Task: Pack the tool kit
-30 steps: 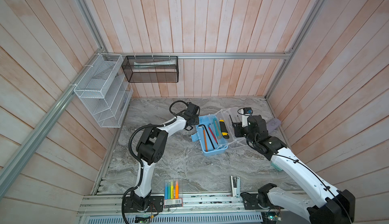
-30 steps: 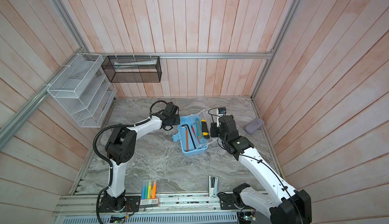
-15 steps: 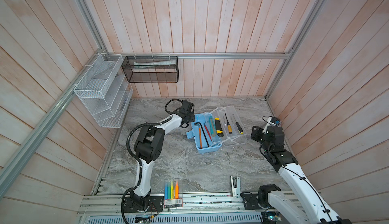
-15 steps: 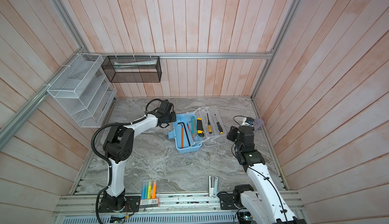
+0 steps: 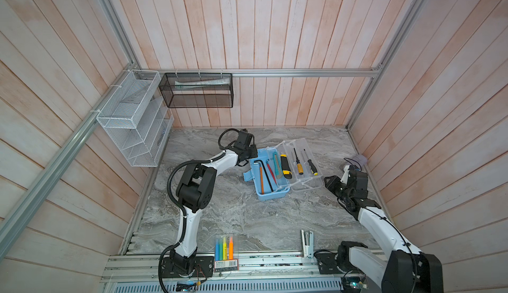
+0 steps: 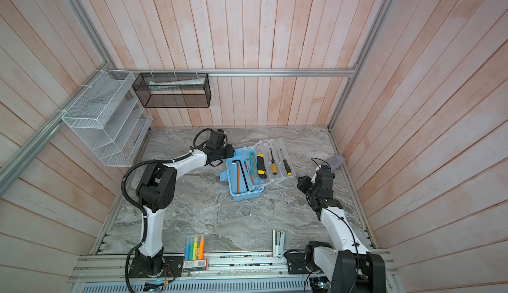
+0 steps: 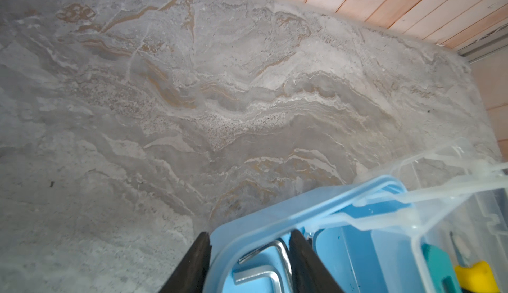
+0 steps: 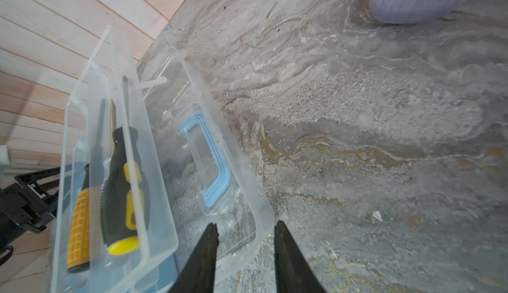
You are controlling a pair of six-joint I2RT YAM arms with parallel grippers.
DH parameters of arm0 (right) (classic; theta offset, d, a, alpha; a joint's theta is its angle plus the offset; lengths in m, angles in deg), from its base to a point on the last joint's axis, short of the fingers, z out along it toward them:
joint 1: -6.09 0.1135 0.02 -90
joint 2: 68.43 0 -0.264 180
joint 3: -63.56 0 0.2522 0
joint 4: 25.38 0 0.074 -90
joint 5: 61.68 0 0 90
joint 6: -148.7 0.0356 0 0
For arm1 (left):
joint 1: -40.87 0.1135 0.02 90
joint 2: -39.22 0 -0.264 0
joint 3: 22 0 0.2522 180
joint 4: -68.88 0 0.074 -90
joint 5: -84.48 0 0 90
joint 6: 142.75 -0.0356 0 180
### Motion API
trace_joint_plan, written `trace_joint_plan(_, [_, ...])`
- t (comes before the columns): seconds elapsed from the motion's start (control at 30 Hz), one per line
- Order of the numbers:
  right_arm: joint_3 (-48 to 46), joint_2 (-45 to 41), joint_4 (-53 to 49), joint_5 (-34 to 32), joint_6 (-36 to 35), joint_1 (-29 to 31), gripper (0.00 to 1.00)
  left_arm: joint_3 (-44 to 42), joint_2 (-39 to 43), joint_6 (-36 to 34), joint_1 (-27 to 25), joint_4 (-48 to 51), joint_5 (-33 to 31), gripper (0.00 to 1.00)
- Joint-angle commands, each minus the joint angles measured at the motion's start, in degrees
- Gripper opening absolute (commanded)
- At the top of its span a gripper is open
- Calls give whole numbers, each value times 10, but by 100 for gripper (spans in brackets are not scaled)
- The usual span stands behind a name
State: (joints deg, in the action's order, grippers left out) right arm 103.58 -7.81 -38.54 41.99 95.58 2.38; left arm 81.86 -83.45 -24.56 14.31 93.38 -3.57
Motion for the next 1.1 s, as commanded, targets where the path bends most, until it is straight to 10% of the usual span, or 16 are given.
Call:
trace_joint_plan(0.0, [-19, 25, 54, 28, 4, -3, 31, -25, 22, 4, 4, -37, 17, 47])
trace_joint_plan(0.6, [-21, 154, 142, 94, -25, -3, 22, -59, 35, 11, 4, -64, 45, 35])
trace_joint_plan(0.83, [-27, 156, 146, 94, -26, -3, 4, -61, 35, 18, 3, -67, 54, 6])
trace_joint_plan(1.07, [-27, 140, 144, 96, -23, -3, 0, -68, 37, 23, 2, -77, 70, 0])
